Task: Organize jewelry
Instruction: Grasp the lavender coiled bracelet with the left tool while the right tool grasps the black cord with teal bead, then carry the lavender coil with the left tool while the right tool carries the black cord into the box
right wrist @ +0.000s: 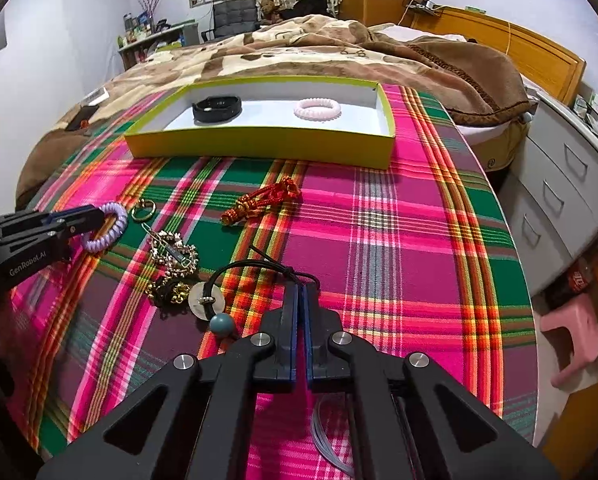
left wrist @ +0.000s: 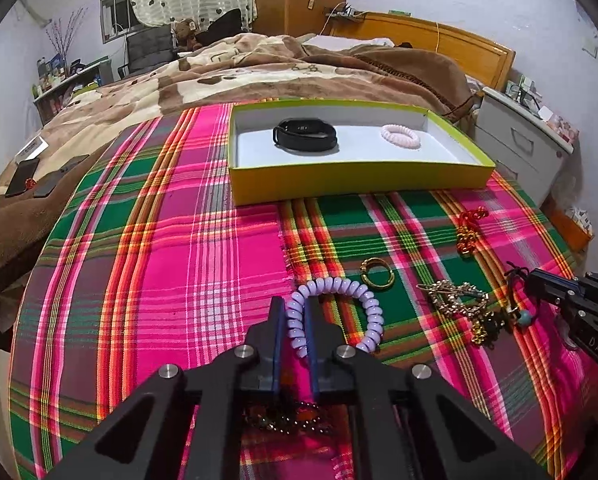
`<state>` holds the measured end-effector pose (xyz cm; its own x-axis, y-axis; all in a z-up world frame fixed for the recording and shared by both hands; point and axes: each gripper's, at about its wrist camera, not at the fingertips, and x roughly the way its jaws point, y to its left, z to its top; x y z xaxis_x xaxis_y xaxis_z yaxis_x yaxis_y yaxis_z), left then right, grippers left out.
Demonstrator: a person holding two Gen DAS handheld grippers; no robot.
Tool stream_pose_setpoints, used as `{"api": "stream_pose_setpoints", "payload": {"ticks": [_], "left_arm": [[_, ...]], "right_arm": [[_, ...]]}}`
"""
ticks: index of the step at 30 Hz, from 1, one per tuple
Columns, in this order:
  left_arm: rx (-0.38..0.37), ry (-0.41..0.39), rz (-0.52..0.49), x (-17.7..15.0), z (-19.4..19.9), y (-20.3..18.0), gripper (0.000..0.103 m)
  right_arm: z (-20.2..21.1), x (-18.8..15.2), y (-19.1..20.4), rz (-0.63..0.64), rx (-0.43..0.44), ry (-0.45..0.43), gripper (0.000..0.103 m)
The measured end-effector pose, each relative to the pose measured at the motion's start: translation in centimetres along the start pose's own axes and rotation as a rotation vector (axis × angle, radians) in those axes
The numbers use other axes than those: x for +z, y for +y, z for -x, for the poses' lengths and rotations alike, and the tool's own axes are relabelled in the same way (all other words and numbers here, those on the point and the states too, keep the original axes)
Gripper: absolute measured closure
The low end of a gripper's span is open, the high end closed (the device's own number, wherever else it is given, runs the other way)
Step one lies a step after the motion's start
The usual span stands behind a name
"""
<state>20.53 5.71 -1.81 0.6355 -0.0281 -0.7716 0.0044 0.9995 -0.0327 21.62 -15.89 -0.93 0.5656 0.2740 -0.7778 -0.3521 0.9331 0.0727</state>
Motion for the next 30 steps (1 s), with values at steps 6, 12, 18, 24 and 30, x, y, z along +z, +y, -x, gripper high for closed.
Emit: {"api": "stream_pose_setpoints", "payload": {"ticks": [6, 12, 18, 24, 30], "left_arm": [[-0.031, -0.036, 0.014, -0.1, 1.6, 0.0, 0.094], [-0.058, -0.082, 0.014, -0.1, 3.7, -0.4, 0.094], [-0.069, -0.115, 0.015, 0.0, 5.4, -0.9, 0.094], [-0.075, -0.136, 0.015, 0.2, 6.5, -1.2, 0.094], [-0.083, -0.154, 0.015, 0.6, 7.1, -1.2, 0.094]], "right_arm": [[1.6, 0.1, -0.5, -0.024, 0.019, -0.046, 0.101], [3.1, 0.4, -0.7, -0.046, 0.028, -0.086, 0.101], [4.6, 0.7, -0.6, -0.048, 0.038, -0.119, 0.101], [5.8, 1.2, -0.2, -0.039, 0.040, -0.149, 0.101], [6.3, 1.6, -0.3, -0.039, 0.044, -0.165, 0.101]]}}
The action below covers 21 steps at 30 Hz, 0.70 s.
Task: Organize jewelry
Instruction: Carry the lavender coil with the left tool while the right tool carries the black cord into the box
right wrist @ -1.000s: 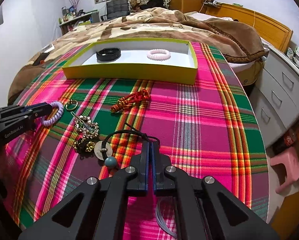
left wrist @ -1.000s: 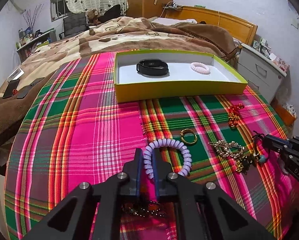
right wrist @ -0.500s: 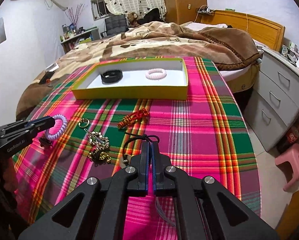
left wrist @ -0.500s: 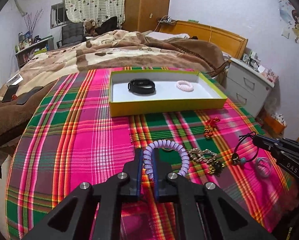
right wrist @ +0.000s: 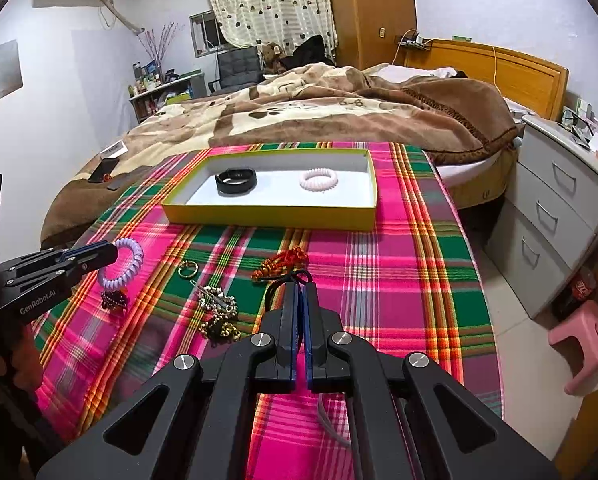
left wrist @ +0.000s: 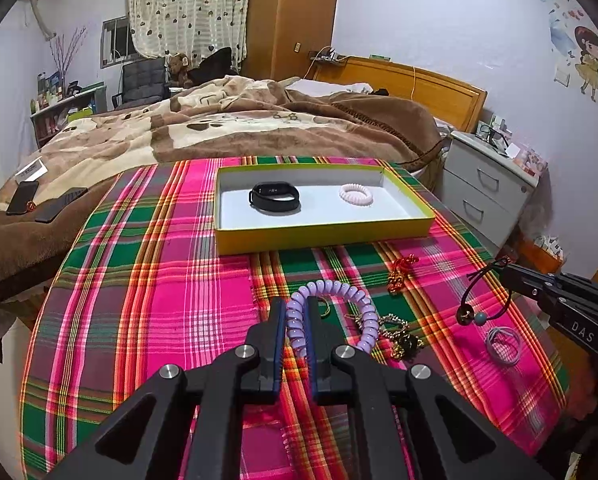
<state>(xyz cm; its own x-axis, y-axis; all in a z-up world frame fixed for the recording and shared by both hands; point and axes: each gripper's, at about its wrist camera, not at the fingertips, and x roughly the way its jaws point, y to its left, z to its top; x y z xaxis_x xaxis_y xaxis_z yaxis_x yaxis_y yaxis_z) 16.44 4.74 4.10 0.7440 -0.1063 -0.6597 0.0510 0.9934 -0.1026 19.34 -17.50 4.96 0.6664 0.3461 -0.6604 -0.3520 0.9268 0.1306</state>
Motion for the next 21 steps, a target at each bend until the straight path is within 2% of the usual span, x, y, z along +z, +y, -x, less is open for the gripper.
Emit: {"api": "stream_pose_setpoints", "payload": {"ticks": [10, 21], "left_arm": [[-0.002, -0.006, 0.006, 1.1, -0.6, 0.4, 0.094], [0.025, -0.038, -0.019, 5.2, -2.5, 1.1, 0.094]], "right_arm": [[-0.3, 1.7, -0.1, 0.008, 0.019, -0.020, 0.101], [-1.7, 5.8, -1.1, 0.006, 0.032, -0.060, 0.101]]}}
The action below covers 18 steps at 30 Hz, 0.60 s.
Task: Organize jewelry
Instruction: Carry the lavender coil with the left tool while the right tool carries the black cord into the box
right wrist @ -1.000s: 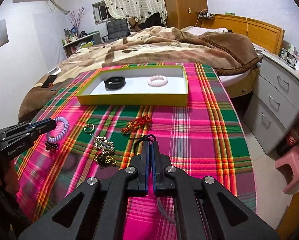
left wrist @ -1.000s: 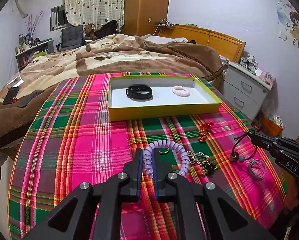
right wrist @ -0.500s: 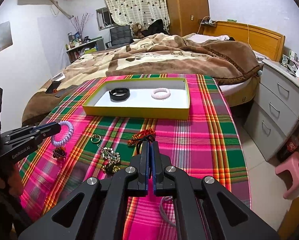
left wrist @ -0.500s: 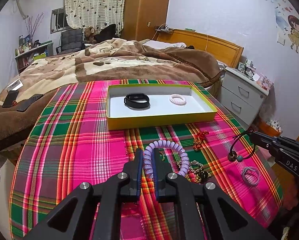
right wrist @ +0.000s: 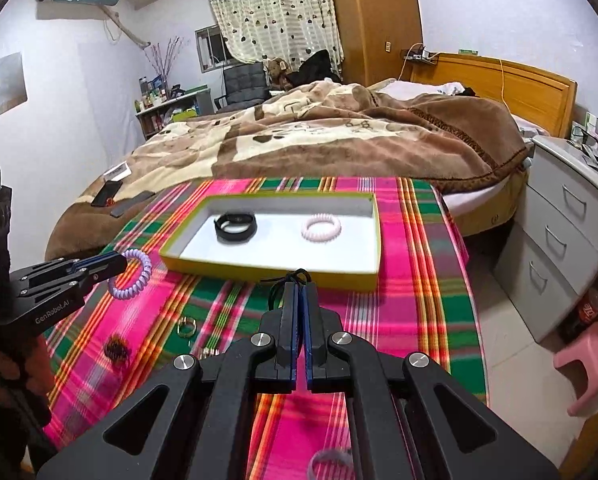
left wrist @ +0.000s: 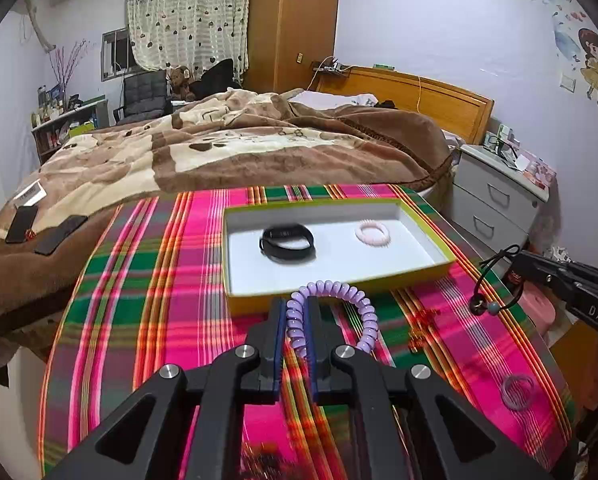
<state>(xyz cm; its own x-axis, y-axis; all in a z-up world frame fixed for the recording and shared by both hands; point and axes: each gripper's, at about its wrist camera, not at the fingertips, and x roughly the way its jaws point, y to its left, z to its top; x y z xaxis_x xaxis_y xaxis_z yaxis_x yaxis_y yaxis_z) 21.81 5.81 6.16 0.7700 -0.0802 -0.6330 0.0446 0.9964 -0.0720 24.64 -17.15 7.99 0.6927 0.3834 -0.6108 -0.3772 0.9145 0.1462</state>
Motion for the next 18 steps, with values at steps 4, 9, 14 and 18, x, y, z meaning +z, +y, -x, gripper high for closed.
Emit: {"api": "stream_pose_setpoints", "payload": {"ticks": [4, 9, 14, 18], "left_arm": [[0.020, -0.007, -0.002, 1.6, -1.4, 0.8, 0.094], [0.025, 0.005, 0.010, 3.2, -3.7, 1.9, 0.094], [0.041, 0.041, 0.015, 4.3, -6.8, 2.8, 0.094], [0.046, 0.067, 0.015, 4.5, -8.9, 3.0, 0.094]], "right_arm": [[-0.9, 1.5, -0.5, -0.003, -0.004, -0.012, 0.101], [-2.7, 3.4, -1.3, 0.002, -0.021, -0.013, 0.101], [-5.0, 4.9, -2.2, -0.003, -0.024, -0.006, 0.101], [-6.8, 5.6, -3.0, -0.021, -0.019, 0.010, 0.101]]}}
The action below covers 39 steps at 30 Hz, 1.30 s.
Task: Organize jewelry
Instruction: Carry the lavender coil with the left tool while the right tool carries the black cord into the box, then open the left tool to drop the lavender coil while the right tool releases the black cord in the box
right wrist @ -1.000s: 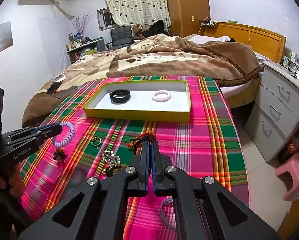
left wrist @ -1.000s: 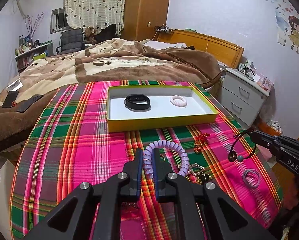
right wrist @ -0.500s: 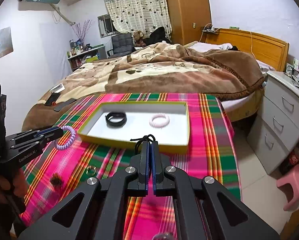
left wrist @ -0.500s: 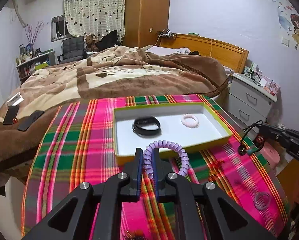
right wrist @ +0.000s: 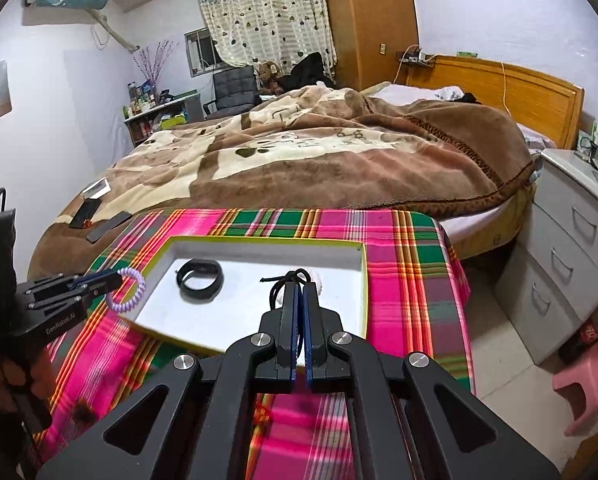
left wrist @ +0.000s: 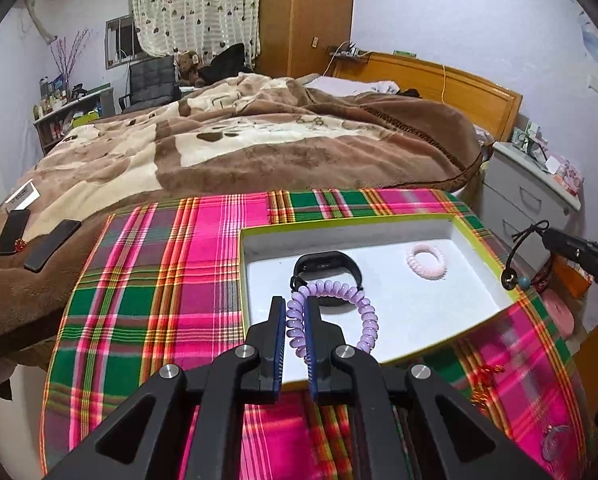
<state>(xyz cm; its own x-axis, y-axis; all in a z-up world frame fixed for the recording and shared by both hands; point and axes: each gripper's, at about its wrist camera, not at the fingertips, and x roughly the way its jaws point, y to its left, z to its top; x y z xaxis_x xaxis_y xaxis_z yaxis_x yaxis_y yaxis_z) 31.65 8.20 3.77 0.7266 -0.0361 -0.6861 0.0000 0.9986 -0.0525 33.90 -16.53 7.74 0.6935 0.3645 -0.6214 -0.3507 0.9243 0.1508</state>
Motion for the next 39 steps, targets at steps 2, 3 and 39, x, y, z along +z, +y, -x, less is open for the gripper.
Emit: {"api": "stream_pose_setpoints", "payload": {"ticks": [2, 3, 39], "left_arm": [[0.003, 0.016, 0.001, 0.0, -1.1, 0.1, 0.094], [0.003, 0.023, 0.001, 0.0, -1.5, 0.2, 0.094], [0.086, 0.092, 0.003, 1.7, -9.2, 1.3, 0.094]], "right_arm": [[-1.0, 0.2, -0.3, -0.008, 0.004, 0.010, 0.101], [-1.5, 0.2, -0.5, -0.011, 0.004, 0.017, 0.101], [-11.8, -0.2, -3.2, 0.010, -0.082, 0.182, 0.101]]}}
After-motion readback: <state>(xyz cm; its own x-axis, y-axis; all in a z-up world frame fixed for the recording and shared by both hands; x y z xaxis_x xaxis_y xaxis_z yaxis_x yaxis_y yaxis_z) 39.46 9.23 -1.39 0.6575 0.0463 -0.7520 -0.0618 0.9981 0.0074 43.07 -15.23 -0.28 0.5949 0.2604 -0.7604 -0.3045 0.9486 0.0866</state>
